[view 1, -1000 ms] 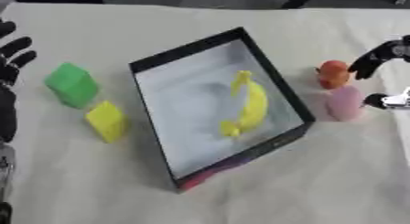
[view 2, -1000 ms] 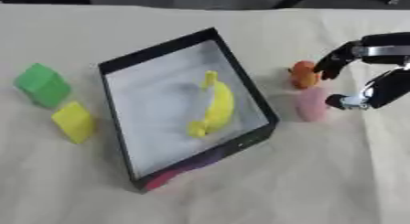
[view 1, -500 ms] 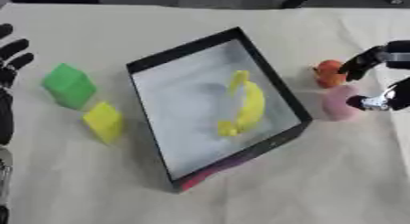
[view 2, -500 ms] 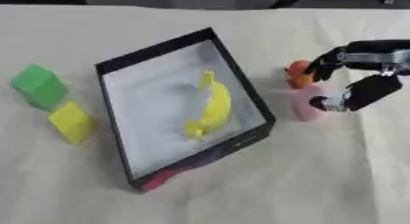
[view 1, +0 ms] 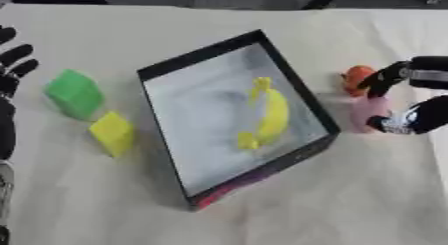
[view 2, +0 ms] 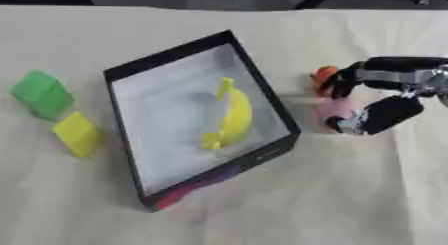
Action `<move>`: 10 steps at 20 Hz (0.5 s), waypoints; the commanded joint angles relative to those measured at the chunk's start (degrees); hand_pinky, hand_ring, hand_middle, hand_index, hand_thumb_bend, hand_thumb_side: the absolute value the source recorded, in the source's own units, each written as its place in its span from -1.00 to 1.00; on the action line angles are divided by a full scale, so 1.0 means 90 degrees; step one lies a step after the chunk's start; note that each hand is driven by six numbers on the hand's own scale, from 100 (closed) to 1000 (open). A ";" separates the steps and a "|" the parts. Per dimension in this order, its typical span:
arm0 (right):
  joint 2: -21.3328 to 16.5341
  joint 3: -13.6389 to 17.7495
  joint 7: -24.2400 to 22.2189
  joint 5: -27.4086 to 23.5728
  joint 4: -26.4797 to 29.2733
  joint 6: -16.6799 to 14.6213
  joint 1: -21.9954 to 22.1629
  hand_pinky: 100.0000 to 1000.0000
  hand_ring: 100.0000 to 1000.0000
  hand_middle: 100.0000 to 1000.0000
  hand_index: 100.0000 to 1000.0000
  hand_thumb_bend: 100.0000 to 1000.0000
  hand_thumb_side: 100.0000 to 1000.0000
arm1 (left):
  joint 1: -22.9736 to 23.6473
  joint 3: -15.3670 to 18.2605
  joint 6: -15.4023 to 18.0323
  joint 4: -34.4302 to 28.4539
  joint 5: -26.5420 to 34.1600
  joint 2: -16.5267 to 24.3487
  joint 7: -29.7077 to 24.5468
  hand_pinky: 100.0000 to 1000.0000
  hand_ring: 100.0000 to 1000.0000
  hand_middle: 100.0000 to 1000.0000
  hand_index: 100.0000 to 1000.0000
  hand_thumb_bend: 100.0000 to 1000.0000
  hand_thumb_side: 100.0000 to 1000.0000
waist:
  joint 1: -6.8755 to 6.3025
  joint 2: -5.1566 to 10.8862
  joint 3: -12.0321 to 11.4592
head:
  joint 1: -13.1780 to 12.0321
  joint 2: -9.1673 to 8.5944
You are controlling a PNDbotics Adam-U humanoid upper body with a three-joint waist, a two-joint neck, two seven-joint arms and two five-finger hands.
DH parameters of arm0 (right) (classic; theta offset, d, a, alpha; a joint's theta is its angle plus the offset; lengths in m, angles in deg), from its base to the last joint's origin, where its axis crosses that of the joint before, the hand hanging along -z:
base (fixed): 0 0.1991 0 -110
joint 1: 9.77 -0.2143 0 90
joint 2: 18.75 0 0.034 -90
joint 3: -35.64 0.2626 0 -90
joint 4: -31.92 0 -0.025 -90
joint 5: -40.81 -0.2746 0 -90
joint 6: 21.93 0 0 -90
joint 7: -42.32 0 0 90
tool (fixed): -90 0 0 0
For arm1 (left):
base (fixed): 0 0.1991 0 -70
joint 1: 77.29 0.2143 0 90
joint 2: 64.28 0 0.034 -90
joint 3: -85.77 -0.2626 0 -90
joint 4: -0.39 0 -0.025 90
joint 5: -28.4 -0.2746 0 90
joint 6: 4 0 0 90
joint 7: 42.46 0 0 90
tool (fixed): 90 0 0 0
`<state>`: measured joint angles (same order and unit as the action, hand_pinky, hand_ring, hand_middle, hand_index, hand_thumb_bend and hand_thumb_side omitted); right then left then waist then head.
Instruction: Pick up objects on the table and place them in the box.
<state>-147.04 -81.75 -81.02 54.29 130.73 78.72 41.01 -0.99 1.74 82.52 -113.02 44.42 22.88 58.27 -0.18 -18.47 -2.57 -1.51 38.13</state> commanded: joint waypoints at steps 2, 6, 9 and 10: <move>-0.0282 0.0025 0.0230 -0.0074 0.0270 0.0297 -0.0023 0.83 0.56 0.42 0.78 -0.61 -0.18 | -0.0042 -0.0009 0.0003 -0.0132 -0.0027 0.0139 -0.0036 0.58 0.50 0.54 0.62 -0.76 0.87 | 0.0014 0.0203 -0.0014 | 0.0026 -0.0082; -0.0271 0.0023 0.0348 0.0082 0.0360 0.0358 -0.0031 0.84 0.59 0.44 0.77 -0.58 -0.07 | -0.0039 -0.0017 0.0000 -0.0132 -0.0032 0.0134 -0.0048 0.58 0.50 0.54 0.61 -0.76 0.87 | 0.0011 0.0197 -0.0017 | 0.0033 -0.0081; -0.0301 0.0138 0.0577 0.0324 0.0508 0.0319 -0.0045 0.83 0.61 0.46 0.75 -0.56 0.00 | -0.0032 -0.0025 -0.0006 -0.0132 -0.0039 0.0135 -0.0057 0.58 0.50 0.54 0.61 -0.77 0.87 | 0.0011 0.0196 -0.0009 | 0.0025 -0.0089; -0.0318 0.0183 0.0659 0.0408 0.0564 0.0321 -0.0048 0.83 0.61 0.46 0.75 -0.56 0.01 | -0.0029 -0.0029 -0.0009 -0.0132 -0.0042 0.0136 -0.0061 0.58 0.50 0.54 0.61 -0.77 0.87 | 0.0011 0.0199 -0.0005 | 0.0025 -0.0088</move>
<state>-147.49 -81.49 -75.99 56.94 134.41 81.64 41.40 -0.98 1.53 82.40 -113.02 44.25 22.88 57.90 -0.18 -18.47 -2.67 -1.30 38.11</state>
